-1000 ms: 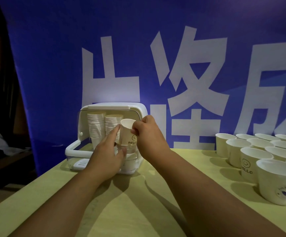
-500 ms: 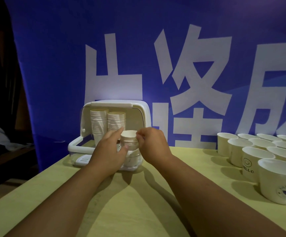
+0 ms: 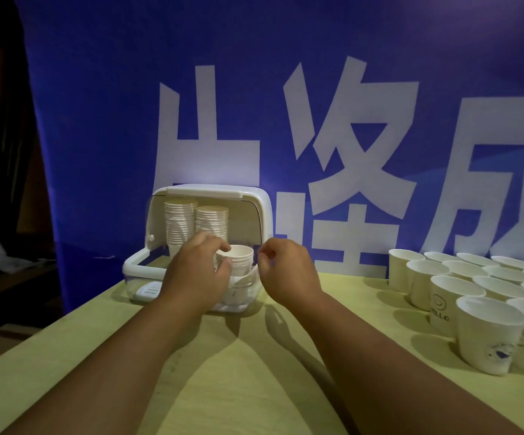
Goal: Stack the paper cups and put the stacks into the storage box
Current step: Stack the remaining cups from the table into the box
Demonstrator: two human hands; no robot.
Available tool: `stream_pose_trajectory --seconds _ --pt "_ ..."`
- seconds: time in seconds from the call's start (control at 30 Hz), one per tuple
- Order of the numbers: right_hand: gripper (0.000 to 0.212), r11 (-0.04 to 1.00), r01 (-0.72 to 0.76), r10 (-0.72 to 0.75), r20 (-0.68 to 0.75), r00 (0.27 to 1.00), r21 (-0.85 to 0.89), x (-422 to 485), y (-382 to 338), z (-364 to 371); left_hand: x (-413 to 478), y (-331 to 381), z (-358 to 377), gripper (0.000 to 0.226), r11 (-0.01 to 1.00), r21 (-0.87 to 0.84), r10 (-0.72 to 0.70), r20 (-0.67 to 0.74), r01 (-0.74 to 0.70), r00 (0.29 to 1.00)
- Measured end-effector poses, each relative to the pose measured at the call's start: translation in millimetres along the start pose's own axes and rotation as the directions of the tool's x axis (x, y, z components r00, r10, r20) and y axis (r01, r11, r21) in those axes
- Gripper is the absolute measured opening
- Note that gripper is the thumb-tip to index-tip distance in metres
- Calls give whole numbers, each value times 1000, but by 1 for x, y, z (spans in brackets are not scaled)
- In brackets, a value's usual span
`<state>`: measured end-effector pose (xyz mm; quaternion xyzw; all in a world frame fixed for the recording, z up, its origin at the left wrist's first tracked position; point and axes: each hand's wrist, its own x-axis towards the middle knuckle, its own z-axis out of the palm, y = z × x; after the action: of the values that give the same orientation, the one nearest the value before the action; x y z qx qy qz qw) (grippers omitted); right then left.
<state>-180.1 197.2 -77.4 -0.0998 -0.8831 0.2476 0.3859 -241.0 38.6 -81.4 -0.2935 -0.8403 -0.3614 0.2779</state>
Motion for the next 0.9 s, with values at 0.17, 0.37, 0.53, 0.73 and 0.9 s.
stream_pose_trajectory --seconds 0.17,0.37,0.53,0.73,0.9 --pt "11 997 -28 33 69 997 -75 -14 5 -36 -7 30 -9 11 995 44 82 97 -87 992" --pt "8 982 5 18 121 993 -190 -53 34 -97 -21 79 16 15 990 27 132 224 -142 966" --pt "7 981 -49 60 52 997 -190 -77 62 -150 -36 131 39 18 988 -74 149 286 -133 946" --pt "14 994 -91 72 -253 965 -63 -101 93 -200 -57 214 79 9 965 -228 213 404 -128 889" --pt "23 950 -309 263 -410 873 -50 -108 123 -221 -83 248 113 63 930 -362 257 515 -64 818"
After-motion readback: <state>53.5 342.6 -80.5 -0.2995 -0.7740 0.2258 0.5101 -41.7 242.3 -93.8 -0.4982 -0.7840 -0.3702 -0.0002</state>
